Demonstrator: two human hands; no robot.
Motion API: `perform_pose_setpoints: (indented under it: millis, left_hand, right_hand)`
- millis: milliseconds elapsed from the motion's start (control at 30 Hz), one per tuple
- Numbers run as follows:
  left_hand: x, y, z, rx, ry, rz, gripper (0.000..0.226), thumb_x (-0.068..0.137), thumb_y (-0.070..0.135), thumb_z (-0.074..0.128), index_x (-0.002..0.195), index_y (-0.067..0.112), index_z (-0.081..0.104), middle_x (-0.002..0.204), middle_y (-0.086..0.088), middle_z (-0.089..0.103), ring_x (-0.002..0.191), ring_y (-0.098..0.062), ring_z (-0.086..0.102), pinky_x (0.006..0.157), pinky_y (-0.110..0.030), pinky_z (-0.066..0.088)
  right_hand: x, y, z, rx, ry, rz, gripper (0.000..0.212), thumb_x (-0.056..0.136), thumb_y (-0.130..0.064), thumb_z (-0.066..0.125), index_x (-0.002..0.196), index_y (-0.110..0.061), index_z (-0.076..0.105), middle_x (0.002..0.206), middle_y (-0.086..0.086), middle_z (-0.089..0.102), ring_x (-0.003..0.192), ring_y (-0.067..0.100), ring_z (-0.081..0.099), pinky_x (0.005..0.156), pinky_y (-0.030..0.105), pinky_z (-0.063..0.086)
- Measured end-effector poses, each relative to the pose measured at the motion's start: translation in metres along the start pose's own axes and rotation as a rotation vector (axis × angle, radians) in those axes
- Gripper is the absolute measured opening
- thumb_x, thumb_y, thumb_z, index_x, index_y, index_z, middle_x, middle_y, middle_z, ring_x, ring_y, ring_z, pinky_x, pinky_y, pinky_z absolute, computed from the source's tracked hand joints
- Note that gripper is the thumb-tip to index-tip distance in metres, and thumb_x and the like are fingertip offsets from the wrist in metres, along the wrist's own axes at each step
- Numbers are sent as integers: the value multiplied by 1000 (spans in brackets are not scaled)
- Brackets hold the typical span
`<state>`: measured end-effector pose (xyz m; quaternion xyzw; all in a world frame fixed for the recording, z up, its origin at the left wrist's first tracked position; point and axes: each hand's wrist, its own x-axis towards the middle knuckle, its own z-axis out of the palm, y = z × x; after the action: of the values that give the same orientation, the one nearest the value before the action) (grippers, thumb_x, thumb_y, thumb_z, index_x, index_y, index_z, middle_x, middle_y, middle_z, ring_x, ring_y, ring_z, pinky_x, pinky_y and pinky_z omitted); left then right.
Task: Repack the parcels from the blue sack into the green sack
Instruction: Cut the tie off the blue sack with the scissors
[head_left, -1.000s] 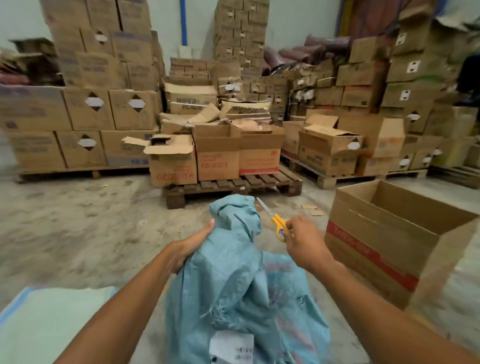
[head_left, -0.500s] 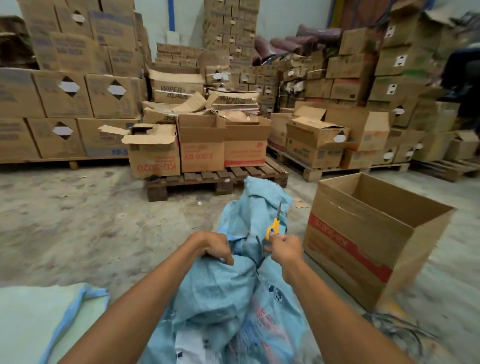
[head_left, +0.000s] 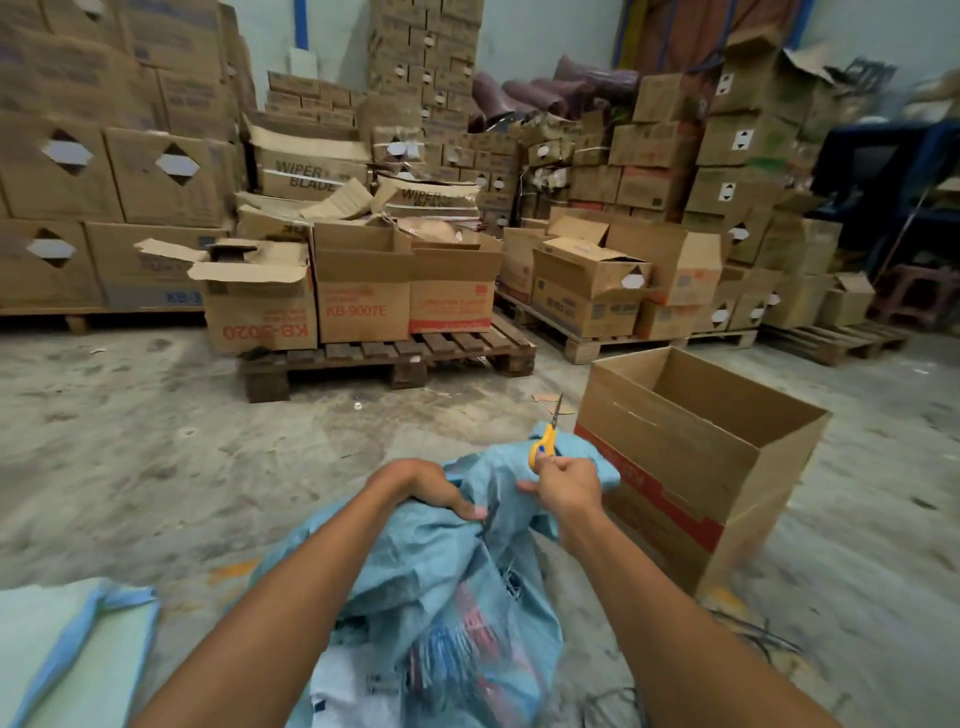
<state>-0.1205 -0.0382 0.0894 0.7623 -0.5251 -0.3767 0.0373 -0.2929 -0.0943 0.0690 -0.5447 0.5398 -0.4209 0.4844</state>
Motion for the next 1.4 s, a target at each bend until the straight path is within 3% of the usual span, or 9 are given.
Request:
perform_pose_setpoints:
  millis: [200, 367, 433, 500, 600, 733, 1033, 1167, 1400]
  left_hand:
    - [-32, -54, -56, -499, 209, 99, 51, 88, 49, 66, 123, 12, 63, 121, -10, 69, 107, -26, 68, 99, -46, 52]
    - [-93, -74, -82, -1052, 489, 201, 24, 99, 15, 46, 110, 3, 63, 91, -12, 71, 80, -22, 67, 67, -27, 53]
    - [-109, -84, -86, -1158, 559, 314, 26, 98, -1, 35, 89, 4, 58, 65, -8, 63, 53, -9, 62, 45, -17, 45]
    - [-122, -92, -88, -1196, 602, 321, 22, 96, 13, 44, 80, 6, 58, 59, -7, 63, 52, -9, 63, 43, -14, 44]
    - [-131, -104, -89, -1096, 612, 255, 36, 89, 47, 61, 109, 19, 71, 102, -2, 76, 88, -17, 72, 57, -21, 51]
    - [-134, -117, -92, -1030, 691, 104, 54, 69, 64, 75, 106, 26, 74, 99, 5, 77, 89, -12, 72, 66, -27, 50]
    - [-128, -126, -102, -1104, 736, 32, 56, 54, 40, 83, 103, 13, 75, 91, -3, 78, 83, -21, 75, 66, -30, 57]
    - [-127, -128, -104, -1114, 708, 74, 37, 78, 26, 75, 109, 6, 71, 93, -9, 77, 78, -21, 73, 54, -23, 53]
    - [-133, -124, -109, -1119, 625, 82, 25, 91, 34, 68, 103, 12, 71, 83, -3, 73, 73, -15, 68, 51, -23, 51]
  right_hand:
    - [-16, -40, 22, 125, -186, -146, 22, 95, -17, 64, 76, -6, 64, 86, 14, 76, 74, 12, 76, 90, 46, 57]
    - [-44, -74, 58, 204, -361, -209, 24, 88, -19, 74, 72, -1, 75, 67, 7, 71, 69, 14, 70, 77, 31, 55]
    - [-55, -84, 71, 198, -433, -243, 27, 87, -26, 75, 78, -1, 77, 68, 5, 71, 69, 13, 66, 67, 25, 49]
    - [-64, -94, 85, 184, -503, -279, 34, 85, -31, 77, 74, 1, 75, 65, 2, 65, 63, 11, 54, 62, 23, 41]
    - [-79, -107, 99, 160, -585, -346, 35, 80, -37, 80, 61, -9, 71, 58, -5, 54, 55, 6, 44, 59, 19, 36]
    - [-95, -113, 114, 101, -646, -440, 40, 75, -45, 82, 66, -6, 74, 75, 0, 74, 72, 17, 69, 75, 31, 52]
    - [-117, -105, 110, -169, -752, -589, 48, 75, -51, 79, 68, -5, 70, 59, 5, 51, 58, 17, 40, 60, 30, 30]
    - [-117, -100, 108, -265, -767, -594, 53, 69, -55, 80, 70, -4, 66, 63, 6, 66, 56, 25, 60, 56, 31, 35]
    - [-118, -93, 105, -414, -825, -583, 68, 65, -62, 79, 72, 4, 62, 56, 5, 51, 52, 16, 39, 56, 31, 29]
